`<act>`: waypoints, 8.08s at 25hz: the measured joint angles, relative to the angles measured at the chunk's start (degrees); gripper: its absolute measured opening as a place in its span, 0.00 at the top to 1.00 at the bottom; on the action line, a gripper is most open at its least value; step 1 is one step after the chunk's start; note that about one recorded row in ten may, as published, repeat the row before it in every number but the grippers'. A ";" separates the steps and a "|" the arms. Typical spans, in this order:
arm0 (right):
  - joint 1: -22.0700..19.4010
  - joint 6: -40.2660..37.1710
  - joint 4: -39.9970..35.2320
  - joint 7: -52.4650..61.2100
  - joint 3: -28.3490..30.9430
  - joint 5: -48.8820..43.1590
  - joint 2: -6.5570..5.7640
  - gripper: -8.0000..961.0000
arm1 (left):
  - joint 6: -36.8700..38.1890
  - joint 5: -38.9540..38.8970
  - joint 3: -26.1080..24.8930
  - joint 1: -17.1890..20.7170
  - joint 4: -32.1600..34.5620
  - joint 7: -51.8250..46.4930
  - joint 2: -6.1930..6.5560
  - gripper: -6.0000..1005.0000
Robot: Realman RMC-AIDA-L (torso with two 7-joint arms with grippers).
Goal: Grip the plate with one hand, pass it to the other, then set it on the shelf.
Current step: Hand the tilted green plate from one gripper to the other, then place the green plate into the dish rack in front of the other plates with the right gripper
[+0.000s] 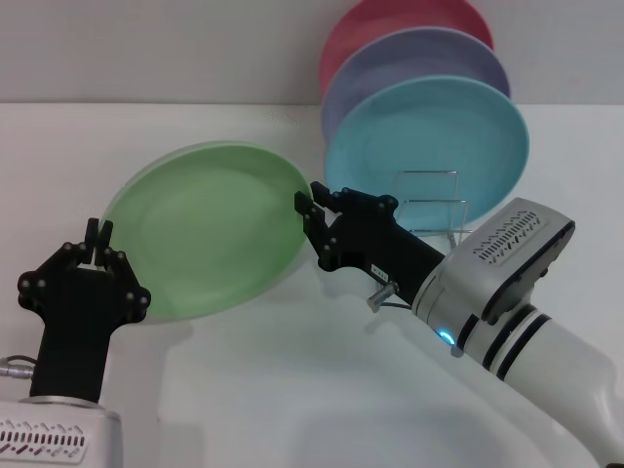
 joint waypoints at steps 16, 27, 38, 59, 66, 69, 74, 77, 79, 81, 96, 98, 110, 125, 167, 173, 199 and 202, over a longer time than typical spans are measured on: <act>-0.31 -0.35 -0.19 0.00 0.00 -0.20 0.00 0.88 | -0.06 0.00 0.26 -0.11 0.10 0.00 -0.09 0.96; -0.19 -0.42 -0.22 0.00 0.00 -0.22 0.00 0.88 | 0.00 0.00 0.53 -0.11 0.09 0.00 -0.10 0.96; -0.22 -0.44 -0.22 0.00 0.00 -0.22 0.00 0.89 | -0.04 0.00 0.54 -0.10 0.09 0.00 0.00 0.96; -0.25 -0.10 0.14 -2.16 0.08 0.13 0.00 0.93 | -0.14 -0.09 0.51 -0.18 0.26 0.00 0.18 0.96; -0.26 -0.07 0.30 -1.87 0.09 0.23 0.00 0.93 | -0.23 -0.09 0.40 -0.19 0.40 0.00 0.19 0.96; -0.31 -0.07 0.52 -1.85 0.09 0.23 0.00 0.93 | -0.23 -0.09 0.31 -0.28 0.48 0.00 0.23 0.96; -0.43 0.01 0.83 -1.94 0.09 0.23 0.00 0.93 | -0.26 -0.24 0.18 -0.53 0.53 0.00 0.33 0.96; -0.45 0.02 0.83 -1.96 0.09 0.23 -0.01 0.93 | -0.34 -0.23 0.15 -0.57 0.53 -0.01 0.37 0.96; -0.47 0.02 0.84 -1.96 0.09 0.23 0.00 0.93 | -0.37 -0.18 0.15 -0.57 0.58 -0.04 0.37 0.96; -0.50 0.02 0.83 -1.96 0.08 0.23 0.00 0.93 | -0.38 -0.18 0.16 -0.57 0.60 -0.05 0.36 0.96; -0.55 0.02 0.83 -1.84 -0.10 0.23 -0.01 0.93 | -1.07 -0.09 0.17 -0.65 0.71 -0.09 0.35 0.94; -0.55 0.02 0.83 -1.83 -0.09 0.23 -0.01 0.93 | -1.12 -0.09 0.17 -0.75 0.71 -0.09 0.35 0.94; -0.54 0.11 0.92 -1.77 -0.24 0.24 0.00 0.93 | -1.85 -0.17 -0.17 -1.24 0.70 -0.09 0.34 0.91; -0.62 0.11 0.93 -1.75 -0.15 0.22 0.00 0.93 | -2.52 -0.32 -0.44 -2.02 0.78 -0.04 0.35 0.87; -7.92 -24.04 1.73 -8.13 0.71 -0.09 -0.53 0.95 | 30.52 7.61 -1.51 0.63 15.20 -37.02 2.21 0.22; -14.23 -38.65 -1.16 -8.81 1.36 0.10 -0.83 0.96 | 33.28 7.28 -3.78 -1.90 26.28 -50.87 0.56 0.18; -13.37 -43.15 -20.25 -8.19 6.06 0.30 -0.85 0.96 | 29.30 6.95 -6.52 -4.16 26.87 -53.55 0.60 0.18; -13.70 -41.53 -20.68 -8.22 5.80 0.22 -0.84 0.96 | 29.32 6.98 -6.52 -4.54 26.86 -53.81 0.67 0.18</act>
